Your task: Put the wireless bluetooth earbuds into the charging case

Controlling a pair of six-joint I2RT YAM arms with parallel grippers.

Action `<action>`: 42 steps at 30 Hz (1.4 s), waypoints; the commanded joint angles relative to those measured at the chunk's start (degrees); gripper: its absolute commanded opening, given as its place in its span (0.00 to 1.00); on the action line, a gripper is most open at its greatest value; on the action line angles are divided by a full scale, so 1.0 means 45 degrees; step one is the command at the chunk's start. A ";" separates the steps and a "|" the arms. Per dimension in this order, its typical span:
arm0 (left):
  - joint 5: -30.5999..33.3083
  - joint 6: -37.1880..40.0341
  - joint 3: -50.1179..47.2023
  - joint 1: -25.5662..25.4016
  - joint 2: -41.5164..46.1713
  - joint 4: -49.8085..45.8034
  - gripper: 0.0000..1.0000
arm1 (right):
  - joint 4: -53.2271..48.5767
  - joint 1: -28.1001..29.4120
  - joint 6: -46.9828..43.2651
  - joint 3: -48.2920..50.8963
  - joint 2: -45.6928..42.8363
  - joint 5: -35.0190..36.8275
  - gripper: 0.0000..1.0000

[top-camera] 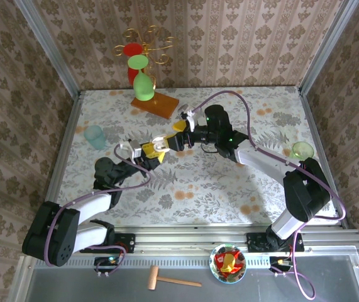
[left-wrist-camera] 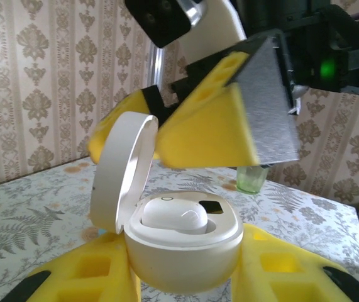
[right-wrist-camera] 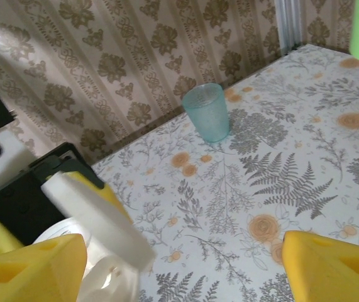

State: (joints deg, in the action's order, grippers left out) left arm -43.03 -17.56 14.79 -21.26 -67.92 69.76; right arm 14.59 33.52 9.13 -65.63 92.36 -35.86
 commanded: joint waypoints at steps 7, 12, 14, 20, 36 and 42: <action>0.1972 0.0087 -0.0090 0.0780 0.0233 0.0103 0.26 | 0.1828 -0.0084 0.1295 0.1599 -0.1860 0.1073 0.82; 0.2492 0.0143 -0.0408 0.1174 0.1091 -0.0147 0.25 | -0.0078 -0.0444 0.2938 0.0517 0.0036 0.5593 0.78; 0.2720 0.0239 -0.0512 0.1187 0.1576 -0.0503 0.26 | -0.0779 -0.0471 0.2826 -0.0255 0.1090 0.6262 0.76; 0.3174 0.0703 -0.0685 0.1208 0.3430 -0.2372 0.26 | -0.3393 -0.0437 0.3153 -0.3793 0.4808 0.6795 0.65; 0.3028 0.1032 -0.0727 0.1208 0.4129 -0.3088 0.26 | -0.8566 0.0324 0.0904 -1.1194 1.0622 0.7225 0.48; 0.2943 0.0953 -0.0708 0.1203 0.3991 -0.2862 0.26 | -0.9989 0.0665 0.0475 -1.2722 1.1375 0.7948 0.46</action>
State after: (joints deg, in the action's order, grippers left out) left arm -29.30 -14.09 11.97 -16.29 -50.04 55.31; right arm -23.66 35.81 13.37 -119.35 141.91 -3.29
